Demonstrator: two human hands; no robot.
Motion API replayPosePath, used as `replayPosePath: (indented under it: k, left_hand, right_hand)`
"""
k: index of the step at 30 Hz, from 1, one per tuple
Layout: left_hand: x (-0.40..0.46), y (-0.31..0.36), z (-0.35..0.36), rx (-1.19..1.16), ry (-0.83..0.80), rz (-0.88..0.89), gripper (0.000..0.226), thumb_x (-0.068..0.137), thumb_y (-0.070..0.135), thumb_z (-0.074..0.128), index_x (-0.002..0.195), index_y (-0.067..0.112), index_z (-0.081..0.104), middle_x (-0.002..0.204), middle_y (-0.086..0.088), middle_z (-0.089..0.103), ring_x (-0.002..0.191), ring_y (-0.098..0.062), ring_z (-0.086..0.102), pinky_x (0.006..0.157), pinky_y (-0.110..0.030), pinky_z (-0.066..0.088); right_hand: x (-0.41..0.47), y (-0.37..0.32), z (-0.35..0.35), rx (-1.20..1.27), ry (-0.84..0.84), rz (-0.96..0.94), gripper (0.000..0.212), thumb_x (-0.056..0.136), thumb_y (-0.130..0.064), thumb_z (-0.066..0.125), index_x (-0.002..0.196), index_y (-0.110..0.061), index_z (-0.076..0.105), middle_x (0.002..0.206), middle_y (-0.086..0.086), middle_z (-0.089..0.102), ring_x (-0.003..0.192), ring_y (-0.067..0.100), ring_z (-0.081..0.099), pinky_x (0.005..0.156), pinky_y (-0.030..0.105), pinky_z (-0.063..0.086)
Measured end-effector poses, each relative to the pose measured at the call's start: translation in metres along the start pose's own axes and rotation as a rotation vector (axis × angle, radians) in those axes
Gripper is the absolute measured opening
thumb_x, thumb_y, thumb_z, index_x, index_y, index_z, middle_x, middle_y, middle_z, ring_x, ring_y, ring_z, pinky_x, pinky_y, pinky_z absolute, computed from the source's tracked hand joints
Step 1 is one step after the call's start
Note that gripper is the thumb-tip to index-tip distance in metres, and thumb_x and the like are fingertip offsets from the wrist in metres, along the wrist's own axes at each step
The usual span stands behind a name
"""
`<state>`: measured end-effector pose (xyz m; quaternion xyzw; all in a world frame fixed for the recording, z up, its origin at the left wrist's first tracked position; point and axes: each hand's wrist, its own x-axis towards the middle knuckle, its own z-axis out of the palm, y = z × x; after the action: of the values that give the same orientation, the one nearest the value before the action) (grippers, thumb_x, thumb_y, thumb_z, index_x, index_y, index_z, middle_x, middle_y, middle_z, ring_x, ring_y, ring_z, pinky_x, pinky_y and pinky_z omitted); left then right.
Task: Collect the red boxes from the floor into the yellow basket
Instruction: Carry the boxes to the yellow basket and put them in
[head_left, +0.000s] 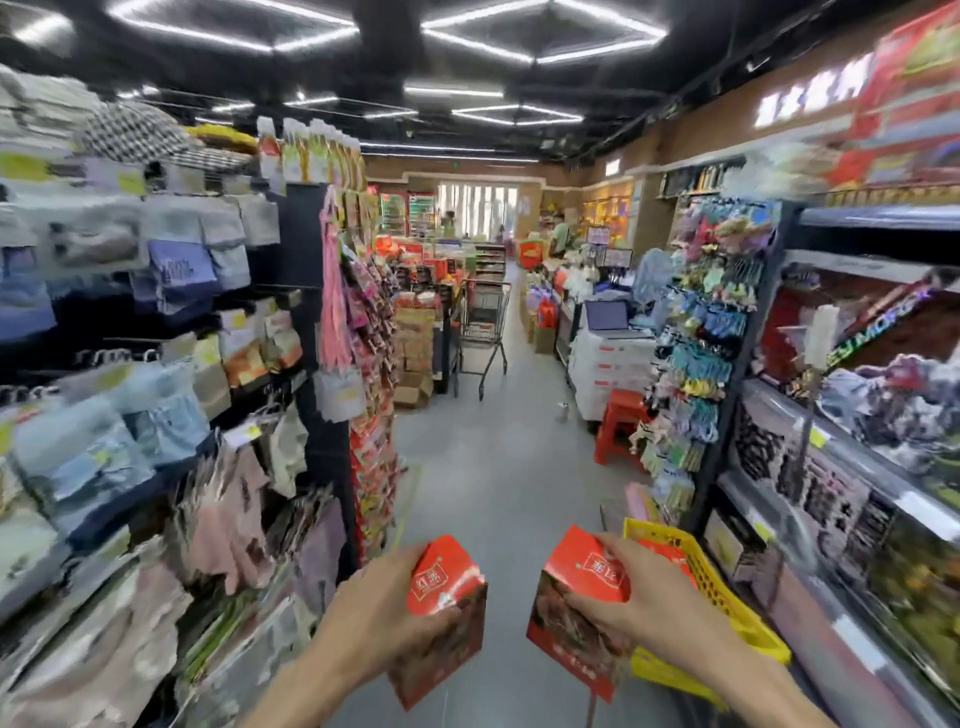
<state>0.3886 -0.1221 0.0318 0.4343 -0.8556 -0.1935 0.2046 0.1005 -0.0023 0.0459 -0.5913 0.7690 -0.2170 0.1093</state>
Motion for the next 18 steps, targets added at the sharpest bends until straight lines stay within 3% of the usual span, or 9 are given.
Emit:
replayPosePath:
  k: [5, 8, 11, 15, 18]
  left_hand:
    - [0.147, -0.011, 0.014, 0.013, -0.059, 0.073, 0.057, 0.074, 0.062, 0.067, 0.121, 0.033, 0.054, 0.097, 0.021, 0.055, 0.097, -0.008, 0.061, 0.08, -0.03, 0.049]
    - [0.24, -0.019, 0.037, 0.019, -0.081, 0.158, 0.064, 0.073, 0.067, 0.065, 0.126, 0.033, 0.051, 0.108, 0.019, 0.059, 0.096, -0.007, 0.059, 0.078, -0.026, 0.048]
    - [0.332, -0.02, 0.067, 0.034, -0.106, 0.237, 0.067, 0.077, 0.063, 0.068, 0.132, 0.032, 0.047, 0.12, 0.014, 0.058, 0.102, -0.01, 0.057, 0.071, -0.02, 0.038]
    - [0.448, -0.015, 0.108, -0.008, -0.156, 0.307, 0.072, 0.076, 0.062, 0.069, 0.137, 0.036, 0.045, 0.127, 0.013, 0.058, 0.113, -0.008, 0.056, 0.081, -0.021, 0.04]
    - [0.531, 0.0, 0.136, -0.019, -0.194, 0.368, 0.065, 0.074, 0.061, 0.068, 0.131, 0.035, 0.049, 0.119, 0.014, 0.061, 0.108, -0.01, 0.059, 0.086, -0.028, 0.047]
  right_hand:
    - [0.114, 0.026, -0.006, -0.003, 0.041, 0.046, 0.079, 0.07, -0.081, 0.059, 0.138, -0.046, 0.039, 0.114, -0.024, 0.057, 0.097, 0.0, 0.057, 0.082, 0.027, 0.049]
    - [0.182, 0.052, -0.008, -0.023, 0.074, 0.082, 0.077, 0.071, -0.079, 0.059, 0.138, -0.044, 0.041, 0.114, -0.023, 0.056, 0.095, 0.0, 0.054, 0.08, 0.025, 0.048]
    - [0.254, 0.091, -0.009, -0.015, 0.086, 0.128, 0.078, 0.073, -0.077, 0.06, 0.139, -0.041, 0.04, 0.127, -0.017, 0.055, 0.107, 0.008, 0.054, 0.083, 0.028, 0.046]
    - [0.341, 0.143, -0.024, -0.016, 0.12, 0.197, 0.077, 0.075, -0.076, 0.06, 0.14, -0.042, 0.038, 0.118, -0.015, 0.056, 0.106, 0.009, 0.054, 0.083, 0.029, 0.045]
    - [0.397, 0.183, -0.038, -0.028, 0.165, 0.267, 0.082, 0.073, -0.078, 0.059, 0.143, -0.042, 0.036, 0.122, -0.017, 0.054, 0.107, 0.006, 0.054, 0.083, 0.026, 0.044]
